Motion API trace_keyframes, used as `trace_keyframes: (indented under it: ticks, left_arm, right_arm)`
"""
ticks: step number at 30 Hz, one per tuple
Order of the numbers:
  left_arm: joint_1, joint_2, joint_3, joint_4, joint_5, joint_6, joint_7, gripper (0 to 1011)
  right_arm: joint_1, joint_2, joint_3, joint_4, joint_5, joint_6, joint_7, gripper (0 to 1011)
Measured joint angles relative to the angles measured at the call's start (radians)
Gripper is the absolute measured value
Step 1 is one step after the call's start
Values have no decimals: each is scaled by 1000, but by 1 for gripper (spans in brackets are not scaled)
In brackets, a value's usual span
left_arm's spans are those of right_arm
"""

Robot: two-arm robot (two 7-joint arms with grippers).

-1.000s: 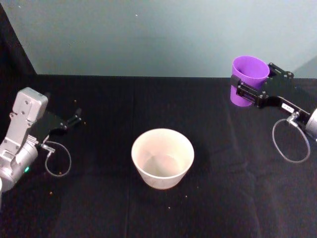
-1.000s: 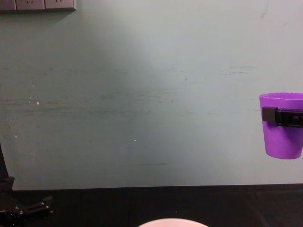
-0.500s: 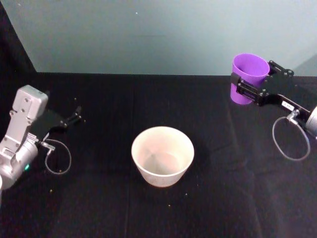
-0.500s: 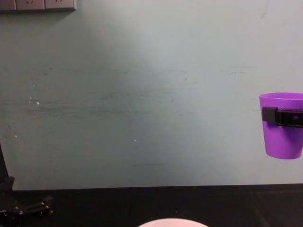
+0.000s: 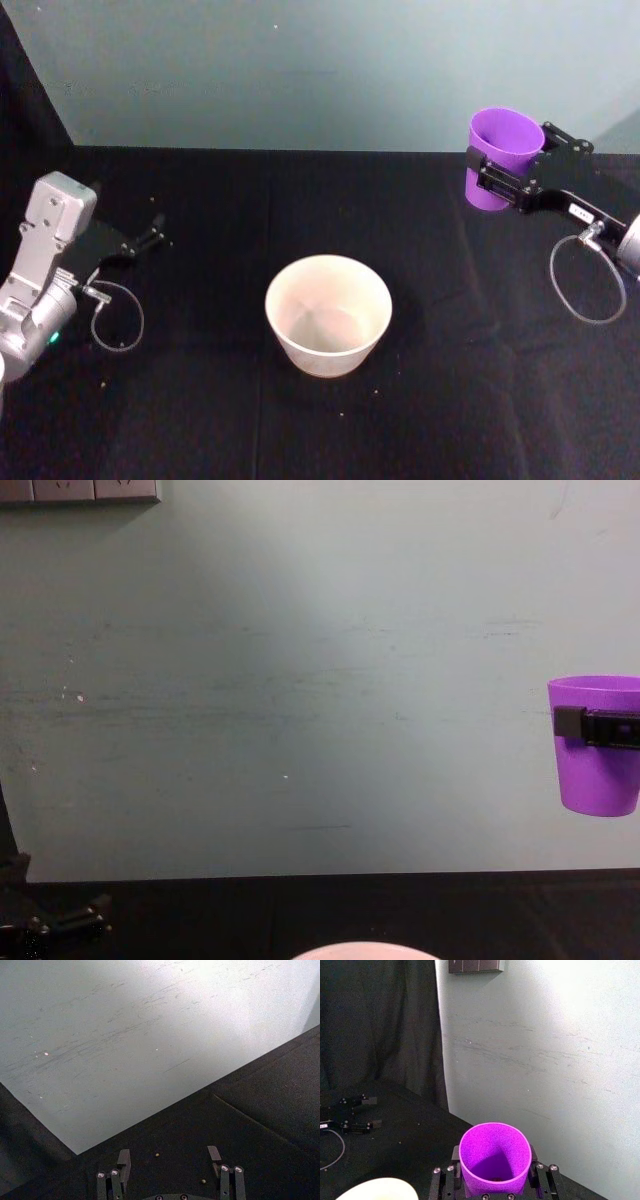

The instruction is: Pick up the cup and pour the mung beans from the cup into the bowl.

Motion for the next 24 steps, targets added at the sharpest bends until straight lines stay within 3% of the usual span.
trace_keyframes:
  ticks: [24]
  left_arm:
    - [0,0,0,0,0,0,0,1000]
  right_arm:
    - [0,0,0,0,0,0,0,735]
